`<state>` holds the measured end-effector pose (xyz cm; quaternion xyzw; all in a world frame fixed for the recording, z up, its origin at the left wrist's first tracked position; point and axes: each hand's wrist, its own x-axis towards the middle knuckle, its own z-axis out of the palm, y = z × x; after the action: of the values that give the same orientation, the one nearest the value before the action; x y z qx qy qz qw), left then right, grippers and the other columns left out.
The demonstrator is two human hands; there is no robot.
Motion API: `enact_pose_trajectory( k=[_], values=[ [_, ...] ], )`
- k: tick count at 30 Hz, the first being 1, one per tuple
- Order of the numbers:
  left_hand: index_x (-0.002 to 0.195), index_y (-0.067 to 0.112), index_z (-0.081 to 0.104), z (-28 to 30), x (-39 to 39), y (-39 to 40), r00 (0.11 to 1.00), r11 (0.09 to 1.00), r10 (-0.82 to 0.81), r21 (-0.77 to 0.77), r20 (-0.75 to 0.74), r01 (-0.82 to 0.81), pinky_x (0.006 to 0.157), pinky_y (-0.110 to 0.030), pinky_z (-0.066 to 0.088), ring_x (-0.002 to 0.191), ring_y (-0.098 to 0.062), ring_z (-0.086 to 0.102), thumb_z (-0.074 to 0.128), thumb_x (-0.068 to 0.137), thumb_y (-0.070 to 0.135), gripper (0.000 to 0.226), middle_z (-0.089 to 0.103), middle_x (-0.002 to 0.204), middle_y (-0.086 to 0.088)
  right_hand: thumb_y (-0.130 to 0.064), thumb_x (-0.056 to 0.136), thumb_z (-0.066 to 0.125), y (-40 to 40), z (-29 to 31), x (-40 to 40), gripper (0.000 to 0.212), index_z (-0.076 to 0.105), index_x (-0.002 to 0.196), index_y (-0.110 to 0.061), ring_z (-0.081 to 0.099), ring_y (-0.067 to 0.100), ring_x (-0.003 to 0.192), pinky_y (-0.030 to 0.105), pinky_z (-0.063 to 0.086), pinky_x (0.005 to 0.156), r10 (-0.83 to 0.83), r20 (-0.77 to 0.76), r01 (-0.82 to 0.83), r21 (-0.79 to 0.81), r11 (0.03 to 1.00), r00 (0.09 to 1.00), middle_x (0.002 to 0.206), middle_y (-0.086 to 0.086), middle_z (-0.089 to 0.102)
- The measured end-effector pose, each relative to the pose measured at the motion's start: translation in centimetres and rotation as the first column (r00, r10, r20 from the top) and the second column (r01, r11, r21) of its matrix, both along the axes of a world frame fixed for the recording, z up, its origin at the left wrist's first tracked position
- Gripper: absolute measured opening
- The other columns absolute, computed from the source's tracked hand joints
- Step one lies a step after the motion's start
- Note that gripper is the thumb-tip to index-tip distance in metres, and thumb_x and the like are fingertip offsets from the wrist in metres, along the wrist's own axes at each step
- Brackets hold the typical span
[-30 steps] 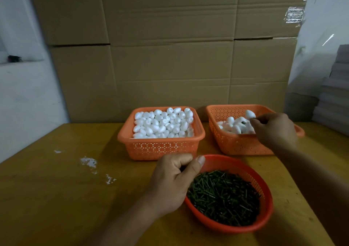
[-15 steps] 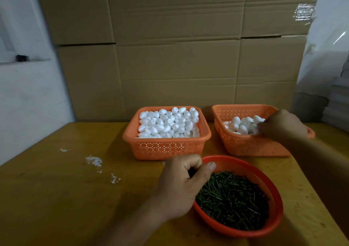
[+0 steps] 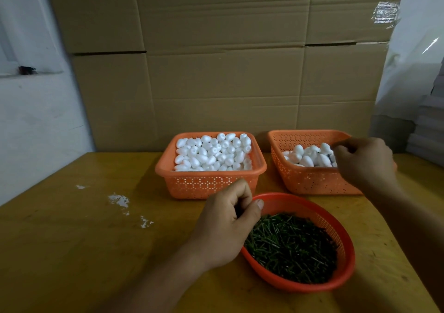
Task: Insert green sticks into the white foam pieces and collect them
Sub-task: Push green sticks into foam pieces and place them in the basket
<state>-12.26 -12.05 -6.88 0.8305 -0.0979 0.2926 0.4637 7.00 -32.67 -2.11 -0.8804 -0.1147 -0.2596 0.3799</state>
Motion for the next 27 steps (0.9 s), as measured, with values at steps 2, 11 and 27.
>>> enact_pose_trajectory(
  k=[2, 11, 27],
  values=[
    [0.063, 0.017, 0.041, 0.1, 0.1, 0.2, 1.0, 1.0, 0.013, -0.011, 0.002, -0.013, 0.049, -0.041, 0.038, 0.051, -0.016, 0.039, 0.06, 0.096, 0.029, 0.04, 0.039, 0.053, 0.003, -0.009, 0.093, 0.054, 0.3, 0.5, -2.3, 0.025, 0.078, 0.095, -0.017, 0.055, 0.01, 0.04, 0.018, 0.032, 0.033, 0.097, 0.018, -0.098, 0.074, 0.992, 0.995, 0.064, -0.005, 0.066],
    [0.067, 0.018, 0.058, 4.6, 3.3, 5.3, 0.959, 0.947, 0.253, -0.171, -0.125, -0.272, 0.055, -0.026, 0.045, 0.05, -0.007, 0.053, 0.058, 0.101, 0.026, 0.035, 0.059, 0.057, 0.004, -0.003, 0.09, 0.054, 1.1, -1.5, -10.6, 0.029, 0.074, 0.082, -0.022, 0.041, 0.005, 0.033, 0.014, 0.028, 0.035, 0.463, -0.003, -0.458, 0.148, 0.877, 0.886, 0.043, -0.006, 0.056],
    [0.112, 0.017, 0.074, 6.4, 11.9, 12.8, 0.605, 0.582, 0.658, 0.813, -0.448, -0.032, 0.092, -0.034, 0.053, 0.112, -0.021, 0.059, 0.075, 0.088, 0.03, 0.027, 0.063, 0.122, -0.004, -0.002, 0.084, 0.06, 1.4, -1.9, -12.1, 0.028, 0.073, 0.079, -0.026, 0.05, 0.008, 0.037, 0.012, 0.031, 0.037, 0.534, 0.12, -0.545, 0.099, 0.832, 0.837, 0.051, -0.007, 0.061]
  ],
)
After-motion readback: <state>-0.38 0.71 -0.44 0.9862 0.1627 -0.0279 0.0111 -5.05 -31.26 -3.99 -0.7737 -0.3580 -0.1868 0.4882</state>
